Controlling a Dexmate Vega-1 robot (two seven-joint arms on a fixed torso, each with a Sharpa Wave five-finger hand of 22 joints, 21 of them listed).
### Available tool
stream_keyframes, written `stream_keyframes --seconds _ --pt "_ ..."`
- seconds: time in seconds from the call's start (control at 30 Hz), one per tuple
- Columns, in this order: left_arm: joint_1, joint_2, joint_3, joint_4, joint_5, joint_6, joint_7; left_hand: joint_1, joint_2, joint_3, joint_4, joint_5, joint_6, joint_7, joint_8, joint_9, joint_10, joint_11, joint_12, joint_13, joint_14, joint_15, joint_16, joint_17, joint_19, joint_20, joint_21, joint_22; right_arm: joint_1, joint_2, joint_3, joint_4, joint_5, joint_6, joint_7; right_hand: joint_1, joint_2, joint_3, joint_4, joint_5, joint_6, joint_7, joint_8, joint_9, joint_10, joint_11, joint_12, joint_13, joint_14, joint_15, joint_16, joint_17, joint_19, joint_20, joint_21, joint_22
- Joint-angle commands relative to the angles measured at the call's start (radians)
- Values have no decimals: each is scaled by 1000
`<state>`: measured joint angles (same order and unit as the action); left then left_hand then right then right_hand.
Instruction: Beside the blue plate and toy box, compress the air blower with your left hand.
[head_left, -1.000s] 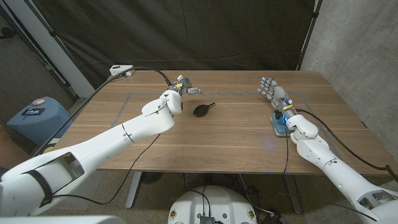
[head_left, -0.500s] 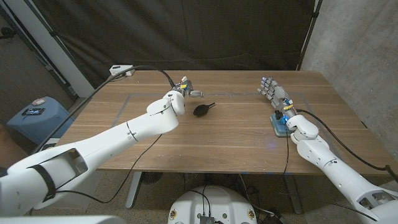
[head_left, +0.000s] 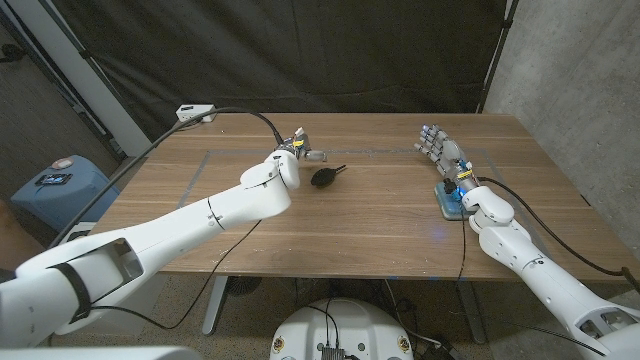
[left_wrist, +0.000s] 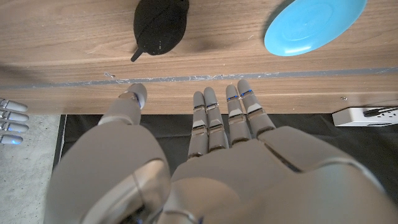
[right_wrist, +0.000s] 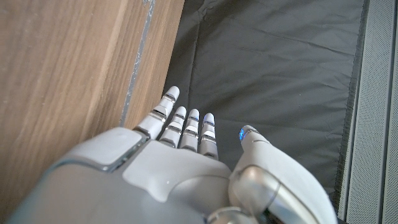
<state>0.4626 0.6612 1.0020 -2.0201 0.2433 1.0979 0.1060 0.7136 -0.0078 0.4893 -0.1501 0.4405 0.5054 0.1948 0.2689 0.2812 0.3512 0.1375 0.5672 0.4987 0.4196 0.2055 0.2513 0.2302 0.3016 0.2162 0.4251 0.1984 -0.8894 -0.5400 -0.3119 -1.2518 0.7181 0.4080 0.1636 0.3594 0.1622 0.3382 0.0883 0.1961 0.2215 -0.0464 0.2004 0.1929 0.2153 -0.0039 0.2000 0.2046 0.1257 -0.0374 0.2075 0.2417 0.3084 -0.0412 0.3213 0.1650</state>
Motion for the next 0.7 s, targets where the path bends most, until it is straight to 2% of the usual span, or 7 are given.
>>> stream_keyframes --seconds 0.03,0.7 --pt "-15 -20 33 33 1 1 16 7 1 -5 0 7 1 -4 -6 5 -7 -1 4 5 0 8 -4 5 -6 0 -2 1 -18 -9 12 -7 14 7 9 -6 -5 3 -2 -4 7 6 1 4 8 4 5 3 6 -24 6 -1 9 -18 -2 5" --pt "-58 -64 86 89 -5 23 2 0 0 -22 5 13 -6 1 -17 9 -32 6 10 18 -11 15 -14 10 -18 0 -12 2 -17 -15 25 15 31 18 38 -8 -5 4 -3 -4 7 6 1 4 6 3 4 3 5 -23 7 -2 13 -17 -8 5"
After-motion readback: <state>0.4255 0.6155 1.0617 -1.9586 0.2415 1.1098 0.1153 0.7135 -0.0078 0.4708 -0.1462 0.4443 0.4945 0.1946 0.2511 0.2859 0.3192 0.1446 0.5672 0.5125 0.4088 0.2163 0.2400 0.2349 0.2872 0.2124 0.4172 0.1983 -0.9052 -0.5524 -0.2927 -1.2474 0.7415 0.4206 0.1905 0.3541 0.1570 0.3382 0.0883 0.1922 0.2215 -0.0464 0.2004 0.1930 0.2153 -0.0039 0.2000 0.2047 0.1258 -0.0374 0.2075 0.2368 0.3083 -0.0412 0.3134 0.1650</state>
